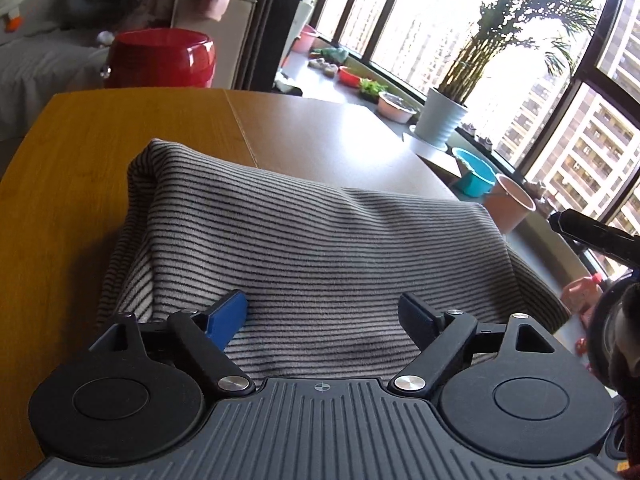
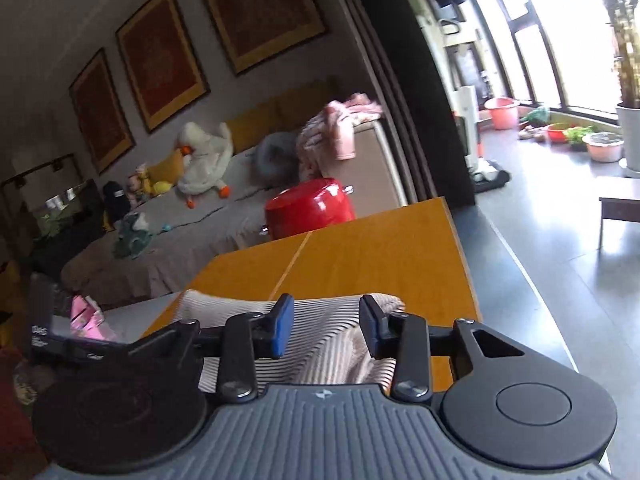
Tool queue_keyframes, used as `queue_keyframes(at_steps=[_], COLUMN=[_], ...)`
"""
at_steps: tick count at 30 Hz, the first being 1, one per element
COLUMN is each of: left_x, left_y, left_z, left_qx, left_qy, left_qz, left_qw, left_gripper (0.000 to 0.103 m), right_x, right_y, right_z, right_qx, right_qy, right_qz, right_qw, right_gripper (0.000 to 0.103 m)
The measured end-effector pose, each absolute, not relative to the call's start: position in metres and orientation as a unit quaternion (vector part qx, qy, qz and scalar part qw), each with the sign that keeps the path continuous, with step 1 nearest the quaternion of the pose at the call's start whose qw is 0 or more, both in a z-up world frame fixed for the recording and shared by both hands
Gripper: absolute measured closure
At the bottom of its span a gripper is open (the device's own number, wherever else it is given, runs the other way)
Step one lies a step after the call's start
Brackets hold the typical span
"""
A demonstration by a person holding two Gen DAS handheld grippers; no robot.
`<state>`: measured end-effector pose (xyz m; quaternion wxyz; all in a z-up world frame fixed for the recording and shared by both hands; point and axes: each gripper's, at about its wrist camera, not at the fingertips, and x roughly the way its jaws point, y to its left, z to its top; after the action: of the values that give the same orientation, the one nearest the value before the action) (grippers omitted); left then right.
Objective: Fold clothes
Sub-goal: 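Open both grippers and release the folded sweater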
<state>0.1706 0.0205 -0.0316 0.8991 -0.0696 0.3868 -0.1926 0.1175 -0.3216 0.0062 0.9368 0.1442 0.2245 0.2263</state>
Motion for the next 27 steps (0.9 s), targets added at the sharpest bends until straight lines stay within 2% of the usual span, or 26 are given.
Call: queue_keyframes(at_steps=[2, 5, 7, 13, 17, 19, 22, 23, 24, 25, 26, 27], left_x=[0.183, 0.195, 0.198, 0.205, 0.203, 0.192, 0.165, 0.155, 0.146, 0.137, 0.131, 0.124], left_y=[0.012, 0.003, 0.003, 0.001, 0.006, 0.012, 0.023, 0.026, 0.03, 0.034, 0.036, 0.038], left_z=[-0.032, -0.033, -0.033, -0.034, -0.027, -0.019, -0.006, -0.002, 0.001, 0.003, 0.003, 0.002], left_qx=[-0.052, -0.032, -0.034, -0.033, -0.052, -0.059, -0.064, -0.066, -0.074, -0.082, -0.094, -0.106], left_qy=[0.384, 0.378, 0.377, 0.366, 0.363, 0.362, 0.35, 0.346, 0.346, 0.346, 0.354, 0.362], left_qz=[-0.181, -0.172, -0.173, -0.182, -0.175, -0.174, -0.179, -0.181, -0.186, -0.192, -0.2, -0.209], left_qw=[0.904, 0.909, 0.909, 0.912, 0.914, 0.914, 0.917, 0.918, 0.917, 0.915, 0.909, 0.902], left_gripper=[0.007, 0.007, 0.007, 0.007, 0.007, 0.007, 0.007, 0.007, 0.009, 0.011, 0.018, 0.029], right_x=[0.141, 0.173, 0.168, 0.129, 0.099, 0.089, 0.082, 0.083, 0.087, 0.091, 0.098, 0.104], right_y=[-0.299, -0.27, -0.259, -0.245, -0.229, -0.227, -0.229, -0.231, -0.234, -0.237, -0.239, -0.24], right_z=[0.005, -0.018, -0.029, -0.033, -0.027, -0.02, -0.007, -0.003, -0.001, 0.001, 0.0, -0.001], right_qx=[0.094, 0.03, 0.008, -0.004, -0.025, -0.044, -0.072, -0.082, -0.087, -0.093, -0.091, -0.09], right_qy=[0.24, 0.306, 0.305, 0.305, 0.31, 0.301, 0.276, 0.267, 0.263, 0.26, 0.262, 0.265], right_qz=[0.248, 0.236, 0.227, 0.232, 0.275, 0.291, 0.294, 0.285, 0.276, 0.268, 0.264, 0.26], right_qw=[0.934, 0.922, 0.925, 0.923, 0.91, 0.907, 0.912, 0.917, 0.92, 0.923, 0.924, 0.924], right_gripper=[0.067, 0.066, 0.065, 0.051, 0.032, 0.028, 0.029, 0.031, 0.043, 0.049, 0.056, 0.056])
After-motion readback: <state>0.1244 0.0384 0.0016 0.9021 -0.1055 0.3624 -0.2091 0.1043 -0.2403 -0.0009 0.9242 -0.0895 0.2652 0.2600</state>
